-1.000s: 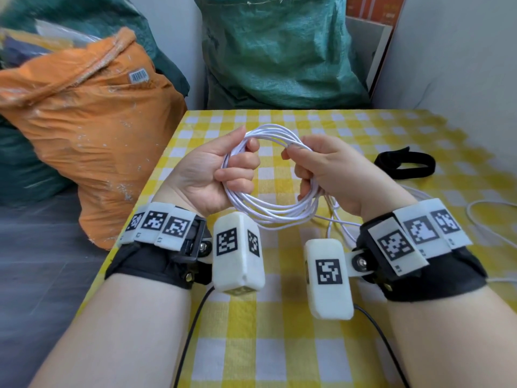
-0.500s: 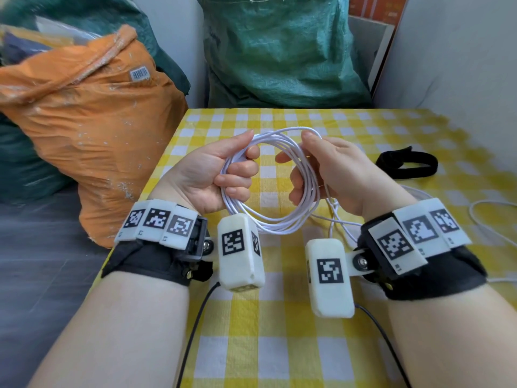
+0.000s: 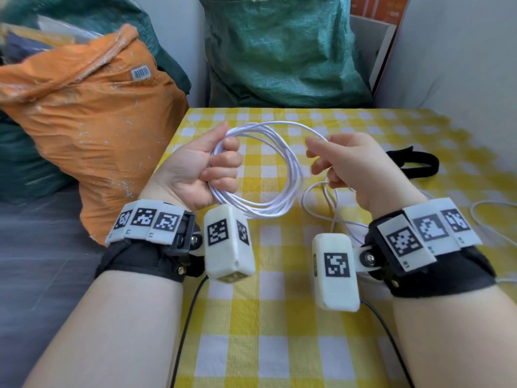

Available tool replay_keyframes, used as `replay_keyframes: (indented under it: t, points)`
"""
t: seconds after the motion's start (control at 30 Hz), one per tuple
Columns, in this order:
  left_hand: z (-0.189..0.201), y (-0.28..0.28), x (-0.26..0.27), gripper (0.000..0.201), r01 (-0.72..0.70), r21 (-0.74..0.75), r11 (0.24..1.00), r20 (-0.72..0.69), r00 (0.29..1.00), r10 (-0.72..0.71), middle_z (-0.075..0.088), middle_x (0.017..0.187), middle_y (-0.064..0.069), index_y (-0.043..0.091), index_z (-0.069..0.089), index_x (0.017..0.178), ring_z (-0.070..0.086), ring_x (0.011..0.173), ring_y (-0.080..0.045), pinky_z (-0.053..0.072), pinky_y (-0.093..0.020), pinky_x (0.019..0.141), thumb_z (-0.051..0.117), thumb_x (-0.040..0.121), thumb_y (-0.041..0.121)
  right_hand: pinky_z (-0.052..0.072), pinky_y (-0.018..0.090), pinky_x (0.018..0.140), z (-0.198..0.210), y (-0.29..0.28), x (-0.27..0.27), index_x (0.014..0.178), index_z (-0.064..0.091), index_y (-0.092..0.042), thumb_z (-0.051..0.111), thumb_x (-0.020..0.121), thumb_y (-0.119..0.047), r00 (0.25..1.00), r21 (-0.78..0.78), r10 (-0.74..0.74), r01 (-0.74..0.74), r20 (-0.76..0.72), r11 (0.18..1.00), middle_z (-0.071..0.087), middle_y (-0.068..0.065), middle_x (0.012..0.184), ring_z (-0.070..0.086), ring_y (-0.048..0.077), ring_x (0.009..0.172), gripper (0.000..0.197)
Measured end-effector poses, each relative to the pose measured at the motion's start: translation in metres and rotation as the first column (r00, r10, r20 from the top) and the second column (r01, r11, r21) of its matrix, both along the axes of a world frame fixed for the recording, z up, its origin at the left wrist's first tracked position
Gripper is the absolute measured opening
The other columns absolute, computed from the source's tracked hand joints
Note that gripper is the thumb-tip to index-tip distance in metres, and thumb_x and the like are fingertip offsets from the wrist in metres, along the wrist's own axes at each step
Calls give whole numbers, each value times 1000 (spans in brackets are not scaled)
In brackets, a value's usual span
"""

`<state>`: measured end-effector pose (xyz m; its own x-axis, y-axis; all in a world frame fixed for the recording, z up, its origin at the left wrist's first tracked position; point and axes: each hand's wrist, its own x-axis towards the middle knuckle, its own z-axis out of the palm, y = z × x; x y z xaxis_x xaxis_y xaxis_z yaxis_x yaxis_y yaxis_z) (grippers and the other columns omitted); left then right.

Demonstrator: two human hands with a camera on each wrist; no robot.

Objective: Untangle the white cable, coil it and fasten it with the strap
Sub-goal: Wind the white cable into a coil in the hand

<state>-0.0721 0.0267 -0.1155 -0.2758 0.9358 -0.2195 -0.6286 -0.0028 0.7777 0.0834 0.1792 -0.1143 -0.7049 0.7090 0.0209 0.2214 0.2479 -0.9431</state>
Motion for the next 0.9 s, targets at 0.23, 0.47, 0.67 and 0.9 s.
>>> replay_keyframes:
  t: [0.23, 0.47, 0.67, 0.9]
  points:
    - [-9, -5, -24, 46, -400, 65, 914, 299, 882, 364, 27, 38, 5, 17, 41, 61, 20, 23, -10, 20, -12, 34, 34, 97, 45, 36, 23, 51, -1, 12, 4, 66, 50, -21, 77, 75, -18, 981, -27, -172, 170, -86, 985, 51, -3, 60, 40, 11, 50, 28]
    - [-12, -15, -43, 53, -689, 111, 716, 580, 630, 516, 28, 33, 5, 12, 41, 52, 21, 21, -7, 21, -16, 27, 38, 98, 39, 32, 24, 50, -6, 17, 5, 53, 41, -18, 75, 71, -17, 947, 4, -310, 312, -87, 950, 53, 2, 60, 38, 12, 49, 38]
    - [-12, -17, -46, 51, -754, 108, 648, 529, 596, 604, 27, 34, 7, 14, 39, 55, 20, 23, -6, 21, -17, 28, 38, 98, 40, 33, 23, 47, -6, 15, 1, 65, 60, -14, 71, 77, -26, 927, -18, -353, 354, -130, 935, 62, 3, 67, 40, 7, 41, 20]
    - [-4, -10, -27, 40, -474, 111, 874, 260, 862, 435, 27, 39, 8, 16, 44, 63, 24, 27, -6, 22, -12, 36, 42, 95, 40, 39, 10, 47, -3, 3, -8, 135, 52, -24, 49, 90, -9, 948, 50, -225, 242, -224, 969, 58, -13, 118, 56, -3, 48, 48]
